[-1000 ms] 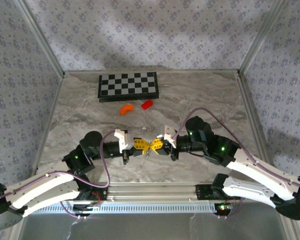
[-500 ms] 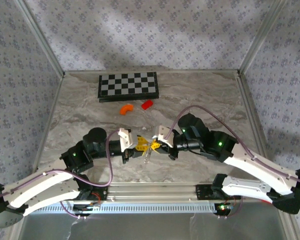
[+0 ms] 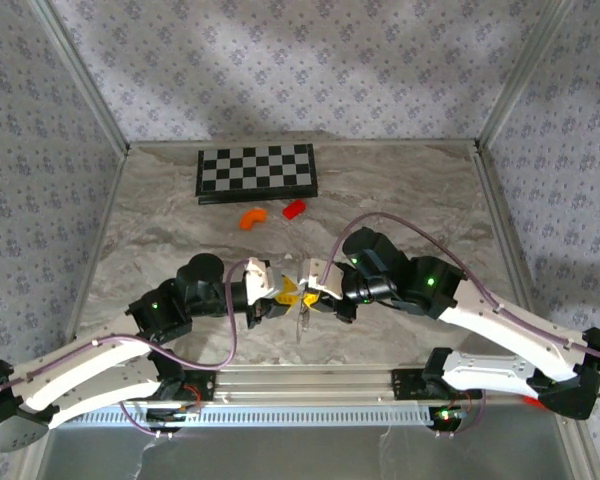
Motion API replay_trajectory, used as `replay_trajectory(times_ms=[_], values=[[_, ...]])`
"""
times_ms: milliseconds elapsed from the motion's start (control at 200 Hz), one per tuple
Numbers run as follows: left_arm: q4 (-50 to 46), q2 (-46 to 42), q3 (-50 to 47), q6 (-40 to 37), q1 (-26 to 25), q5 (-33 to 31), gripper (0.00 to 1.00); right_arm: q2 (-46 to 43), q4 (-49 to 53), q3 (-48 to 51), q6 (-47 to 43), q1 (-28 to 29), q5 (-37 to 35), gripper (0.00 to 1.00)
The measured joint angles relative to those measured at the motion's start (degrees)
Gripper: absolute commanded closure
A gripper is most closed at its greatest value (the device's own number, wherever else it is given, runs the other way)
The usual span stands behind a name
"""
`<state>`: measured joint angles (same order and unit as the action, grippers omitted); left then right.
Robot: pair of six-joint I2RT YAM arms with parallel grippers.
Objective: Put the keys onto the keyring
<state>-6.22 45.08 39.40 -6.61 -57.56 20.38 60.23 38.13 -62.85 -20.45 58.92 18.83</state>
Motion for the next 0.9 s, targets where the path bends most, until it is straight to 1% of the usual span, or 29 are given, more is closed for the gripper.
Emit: replay_trajectory(times_ms=[70,140,235,295,380,495,555,715,835,900], values=[[0.42,0.44,0.0,0.04,0.0,0.63,0.78,0.02,0.11,-0.09,0.0,0.0,0.02,1.0],[1.14,0.9,0.0,0.28,0.0,1.33,0.82,0.04,0.09,-0.09,0.0,0.0,0.17,1.0],[1.97,1.33,0.0,0.74,0.0,2.34,0.92,0.04,-0.02,-0.09,0.0,0.0,0.24,1.0],[2.14,1.31,-0.02,1.01,-0.11,2.97,1.0,0.04,-0.09,-0.09,0.02,0.0,0.17,1.0],[2.32,1.03,-0.13,1.7,-0.11,3.39,1.0,-0.07,-0.2,-0.09,0.02,-0.02,0.17,1.0],[3.89,0.24,-0.59,2.6,-0.11,3.82,1.0,-1.4,-2.05,0.76,0.42,0.0,0.22,0.82],[6.1,-0.42,-1.29,3.54,-0.11,4.26,1.0,-3.3,-5.9,3.02,1.68,-0.02,0.52,0.79],[12.13,-1.14,-3.48,6.08,-0.09,4.81,1.0,-8.07,-16.37,10.38,5.97,-0.04,0.74,0.78],[15.69,-1.22,-4.83,7.43,-0.09,5.09,1.0,-10.82,-23.65,15.3,8.85,-0.13,1.14,0.8],[17.84,-1.22,-5.42,8.24,-0.09,5.4,1.0,-12.52,-27.3,17.75,10.29,-0.26,1.53,0.83]])
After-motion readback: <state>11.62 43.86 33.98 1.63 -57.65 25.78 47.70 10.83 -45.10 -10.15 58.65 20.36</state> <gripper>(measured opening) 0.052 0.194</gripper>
